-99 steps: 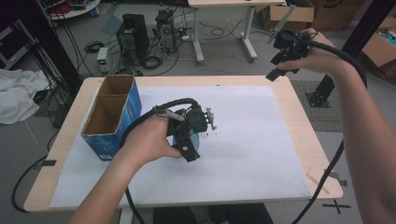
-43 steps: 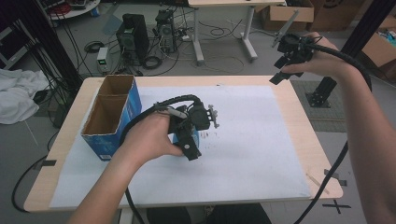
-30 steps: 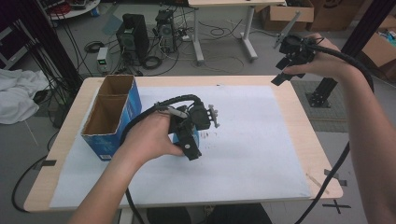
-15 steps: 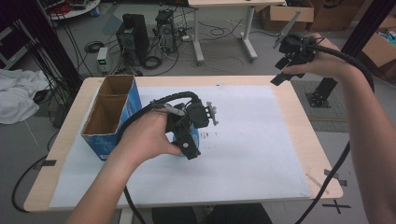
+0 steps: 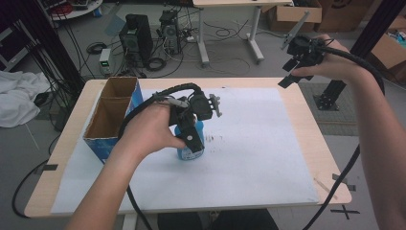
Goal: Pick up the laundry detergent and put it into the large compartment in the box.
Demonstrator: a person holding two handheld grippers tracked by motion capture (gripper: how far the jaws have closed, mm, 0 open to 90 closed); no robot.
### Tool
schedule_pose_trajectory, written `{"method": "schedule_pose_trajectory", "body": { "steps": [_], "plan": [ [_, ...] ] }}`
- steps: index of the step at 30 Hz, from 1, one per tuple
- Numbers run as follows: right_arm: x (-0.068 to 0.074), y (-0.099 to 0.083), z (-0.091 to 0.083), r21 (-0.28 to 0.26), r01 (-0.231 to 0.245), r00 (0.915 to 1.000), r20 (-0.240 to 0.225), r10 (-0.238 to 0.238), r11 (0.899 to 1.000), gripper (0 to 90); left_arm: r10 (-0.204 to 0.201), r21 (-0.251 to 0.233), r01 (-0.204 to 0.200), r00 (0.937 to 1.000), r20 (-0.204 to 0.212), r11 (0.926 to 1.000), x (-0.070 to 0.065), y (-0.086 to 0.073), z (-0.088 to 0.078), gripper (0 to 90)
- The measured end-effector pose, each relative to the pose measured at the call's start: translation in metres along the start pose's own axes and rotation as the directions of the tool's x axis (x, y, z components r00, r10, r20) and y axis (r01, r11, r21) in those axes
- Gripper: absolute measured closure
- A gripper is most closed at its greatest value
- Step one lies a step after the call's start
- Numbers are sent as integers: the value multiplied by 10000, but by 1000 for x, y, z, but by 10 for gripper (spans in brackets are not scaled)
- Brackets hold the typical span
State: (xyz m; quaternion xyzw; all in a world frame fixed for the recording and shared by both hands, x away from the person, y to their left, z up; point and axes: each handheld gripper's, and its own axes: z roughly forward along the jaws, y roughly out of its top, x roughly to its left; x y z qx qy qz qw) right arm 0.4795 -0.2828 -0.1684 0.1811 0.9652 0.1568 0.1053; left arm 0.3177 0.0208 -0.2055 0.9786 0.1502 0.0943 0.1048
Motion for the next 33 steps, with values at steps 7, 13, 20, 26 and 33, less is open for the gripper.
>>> {"method": "schedule_pose_trajectory", "body": {
  "steps": [7,13,20,26,33],
  "plan": [
    [0,1,4,43,-20,10000,-53,20,10000,277,-261,119,261,9997,20,9996,15,3,6,126],
    [-1,3,6,81,32,10000,-74,-31,10000,276,-470,245,469,9989,9,9986,28,6,13,125],
    [-1,4,7,91,72,9999,-85,-71,9999,277,-584,556,584,9983,-10,9967,39,8,23,124],
    [-1,2,8,69,89,9999,-102,-89,9999,277,-733,661,730,9973,24,9951,47,9,31,123],
    [-2,-1,11,108,49,9999,-135,-48,9999,276,-797,953,797,9968,-39,9922,53,9,43,126]
  ]
}}
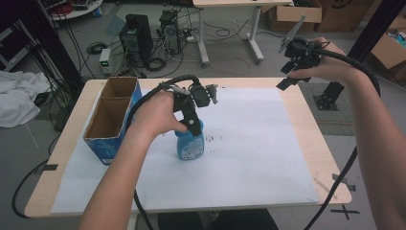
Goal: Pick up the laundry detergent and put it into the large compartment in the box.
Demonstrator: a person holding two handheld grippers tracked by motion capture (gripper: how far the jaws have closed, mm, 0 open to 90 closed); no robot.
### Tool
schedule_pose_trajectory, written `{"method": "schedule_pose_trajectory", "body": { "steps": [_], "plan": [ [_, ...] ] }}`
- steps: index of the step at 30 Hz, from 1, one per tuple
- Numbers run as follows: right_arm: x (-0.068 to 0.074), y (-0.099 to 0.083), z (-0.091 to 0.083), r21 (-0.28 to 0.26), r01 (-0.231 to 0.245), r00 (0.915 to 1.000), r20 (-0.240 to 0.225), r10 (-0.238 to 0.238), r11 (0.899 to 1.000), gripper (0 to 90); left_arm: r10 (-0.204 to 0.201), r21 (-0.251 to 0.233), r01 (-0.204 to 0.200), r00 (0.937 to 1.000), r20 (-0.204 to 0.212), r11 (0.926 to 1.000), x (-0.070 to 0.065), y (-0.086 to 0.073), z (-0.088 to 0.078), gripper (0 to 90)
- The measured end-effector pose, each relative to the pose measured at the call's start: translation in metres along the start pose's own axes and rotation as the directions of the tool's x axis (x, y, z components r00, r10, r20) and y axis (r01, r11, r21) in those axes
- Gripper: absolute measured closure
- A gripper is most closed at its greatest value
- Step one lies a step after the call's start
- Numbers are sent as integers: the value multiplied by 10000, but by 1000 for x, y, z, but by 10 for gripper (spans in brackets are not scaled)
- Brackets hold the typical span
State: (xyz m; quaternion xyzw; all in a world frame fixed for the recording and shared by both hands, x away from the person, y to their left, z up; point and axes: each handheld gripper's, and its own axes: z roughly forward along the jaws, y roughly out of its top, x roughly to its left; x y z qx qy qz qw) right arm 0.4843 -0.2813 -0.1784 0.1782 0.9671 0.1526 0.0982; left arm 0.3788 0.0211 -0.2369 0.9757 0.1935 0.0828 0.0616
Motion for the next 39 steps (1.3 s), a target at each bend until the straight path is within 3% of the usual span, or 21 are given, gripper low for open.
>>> {"method": "schedule_pose_trajectory", "body": {
  "steps": [14,39],
  "plan": [
    [-1,-2,4,38,-26,10000,-53,26,10000,277,-216,200,212,9995,211,9996,7,1,23,113],
    [-2,-7,11,130,-74,9999,-135,75,9999,276,-214,503,196,9992,347,9985,9,4,51,115]
  ]
}}
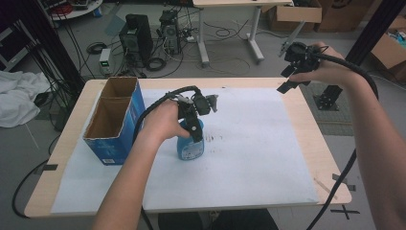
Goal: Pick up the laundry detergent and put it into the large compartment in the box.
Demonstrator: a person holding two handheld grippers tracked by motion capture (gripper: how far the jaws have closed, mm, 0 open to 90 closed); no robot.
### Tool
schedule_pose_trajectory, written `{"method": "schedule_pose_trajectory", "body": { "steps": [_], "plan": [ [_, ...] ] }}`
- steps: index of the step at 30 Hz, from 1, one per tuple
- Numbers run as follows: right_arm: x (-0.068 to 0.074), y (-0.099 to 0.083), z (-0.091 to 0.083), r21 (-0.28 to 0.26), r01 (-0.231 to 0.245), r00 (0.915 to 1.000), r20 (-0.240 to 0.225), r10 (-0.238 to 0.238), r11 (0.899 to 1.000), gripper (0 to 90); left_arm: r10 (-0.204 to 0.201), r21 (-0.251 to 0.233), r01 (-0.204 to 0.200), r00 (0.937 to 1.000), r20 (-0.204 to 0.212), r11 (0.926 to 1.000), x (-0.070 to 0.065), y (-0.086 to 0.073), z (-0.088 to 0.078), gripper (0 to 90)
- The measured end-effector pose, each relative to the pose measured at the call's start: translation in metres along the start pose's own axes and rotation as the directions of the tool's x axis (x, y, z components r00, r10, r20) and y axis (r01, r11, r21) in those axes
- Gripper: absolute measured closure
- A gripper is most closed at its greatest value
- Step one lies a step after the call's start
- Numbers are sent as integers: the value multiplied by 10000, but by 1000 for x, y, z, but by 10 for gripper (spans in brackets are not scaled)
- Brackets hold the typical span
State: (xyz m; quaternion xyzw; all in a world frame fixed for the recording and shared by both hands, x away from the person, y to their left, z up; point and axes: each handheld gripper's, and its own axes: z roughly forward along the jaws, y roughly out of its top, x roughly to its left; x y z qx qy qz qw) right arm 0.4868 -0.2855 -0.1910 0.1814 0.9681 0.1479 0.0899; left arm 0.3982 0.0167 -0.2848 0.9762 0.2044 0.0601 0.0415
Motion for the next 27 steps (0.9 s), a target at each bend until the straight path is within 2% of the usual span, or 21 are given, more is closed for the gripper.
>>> {"method": "schedule_pose_trajectory", "body": {
  "steps": [3,27],
  "plan": [
    [0,-1,0,-13,5,10000,0,-5,10000,276,-86,-62,86,9999,70,9999,0,0,2,122],
    [0,-3,3,128,-61,10000,-41,61,9999,277,-42,151,38,9997,231,9999,1,2,4,207]
  ]
}}
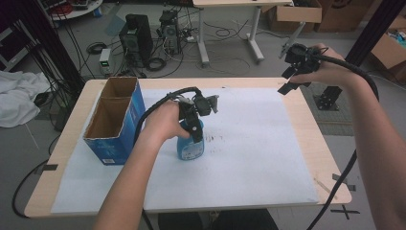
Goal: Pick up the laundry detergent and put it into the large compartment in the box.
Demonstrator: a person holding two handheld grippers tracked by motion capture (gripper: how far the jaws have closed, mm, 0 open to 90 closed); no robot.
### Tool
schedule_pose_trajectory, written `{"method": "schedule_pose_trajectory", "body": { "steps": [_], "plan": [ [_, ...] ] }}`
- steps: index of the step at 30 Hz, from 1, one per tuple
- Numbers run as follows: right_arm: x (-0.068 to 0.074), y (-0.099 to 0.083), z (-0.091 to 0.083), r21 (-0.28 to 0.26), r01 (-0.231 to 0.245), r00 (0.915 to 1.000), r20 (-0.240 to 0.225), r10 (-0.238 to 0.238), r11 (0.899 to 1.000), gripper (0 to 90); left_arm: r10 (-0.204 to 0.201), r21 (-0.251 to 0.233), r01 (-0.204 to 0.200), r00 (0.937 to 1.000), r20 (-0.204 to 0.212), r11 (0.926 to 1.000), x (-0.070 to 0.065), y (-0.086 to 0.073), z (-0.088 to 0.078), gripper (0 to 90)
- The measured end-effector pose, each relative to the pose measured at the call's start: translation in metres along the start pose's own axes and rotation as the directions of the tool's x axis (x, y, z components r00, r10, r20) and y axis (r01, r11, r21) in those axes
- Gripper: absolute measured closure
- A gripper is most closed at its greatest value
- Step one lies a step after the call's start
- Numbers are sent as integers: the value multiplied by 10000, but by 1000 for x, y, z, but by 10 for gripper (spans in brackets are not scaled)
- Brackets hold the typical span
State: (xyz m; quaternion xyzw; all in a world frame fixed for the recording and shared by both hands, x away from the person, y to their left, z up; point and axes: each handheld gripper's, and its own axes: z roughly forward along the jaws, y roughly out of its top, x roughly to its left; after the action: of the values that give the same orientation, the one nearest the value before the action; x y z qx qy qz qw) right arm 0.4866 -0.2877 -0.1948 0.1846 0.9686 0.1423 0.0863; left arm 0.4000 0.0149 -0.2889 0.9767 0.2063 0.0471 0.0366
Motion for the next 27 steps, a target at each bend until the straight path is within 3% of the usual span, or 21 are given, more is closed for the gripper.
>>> {"method": "schedule_pose_trajectory", "body": {
  "steps": [27],
  "plan": [
    [-1,-3,4,117,12,10000,-25,-12,9999,277,-6,249,4,10000,61,9997,2,0,4,285]
  ]
}}
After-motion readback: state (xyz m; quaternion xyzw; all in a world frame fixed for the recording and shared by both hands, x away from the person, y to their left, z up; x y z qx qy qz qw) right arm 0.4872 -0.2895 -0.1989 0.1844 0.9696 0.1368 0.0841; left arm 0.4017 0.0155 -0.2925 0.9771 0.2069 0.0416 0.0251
